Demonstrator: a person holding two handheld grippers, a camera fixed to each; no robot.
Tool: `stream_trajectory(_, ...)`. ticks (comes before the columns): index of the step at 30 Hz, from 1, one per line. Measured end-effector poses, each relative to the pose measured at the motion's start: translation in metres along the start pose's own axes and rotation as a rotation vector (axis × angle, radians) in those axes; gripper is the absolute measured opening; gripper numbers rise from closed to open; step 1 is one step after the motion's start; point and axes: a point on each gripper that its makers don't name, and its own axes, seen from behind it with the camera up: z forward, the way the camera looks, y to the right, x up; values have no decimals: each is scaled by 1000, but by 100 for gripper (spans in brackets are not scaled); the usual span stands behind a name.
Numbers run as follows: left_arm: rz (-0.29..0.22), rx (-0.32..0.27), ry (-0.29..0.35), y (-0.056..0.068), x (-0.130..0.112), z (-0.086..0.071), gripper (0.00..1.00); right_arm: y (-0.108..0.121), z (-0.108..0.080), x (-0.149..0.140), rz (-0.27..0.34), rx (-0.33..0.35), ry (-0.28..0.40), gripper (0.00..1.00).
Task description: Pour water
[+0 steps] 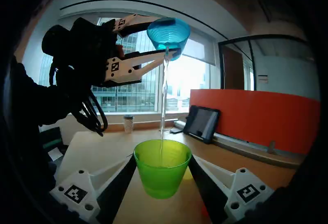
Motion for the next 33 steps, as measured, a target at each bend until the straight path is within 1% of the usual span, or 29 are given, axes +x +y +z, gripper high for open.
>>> stream_trajectory(6,15,-9,4,3,2,2,86,1,0,1,-3,0,2,91)
stream_trajectory(15,52,-16,5,4,7,2,86,0,2,3,-6,-1,4,91)
stream_trajectory(21,78,-17,7,0,8,3,86,0,3,5,-6,-1,6,91)
stream_trajectory(33,128,-22,4,2,8,1,86,2,2,5,-6,-6,10,91)
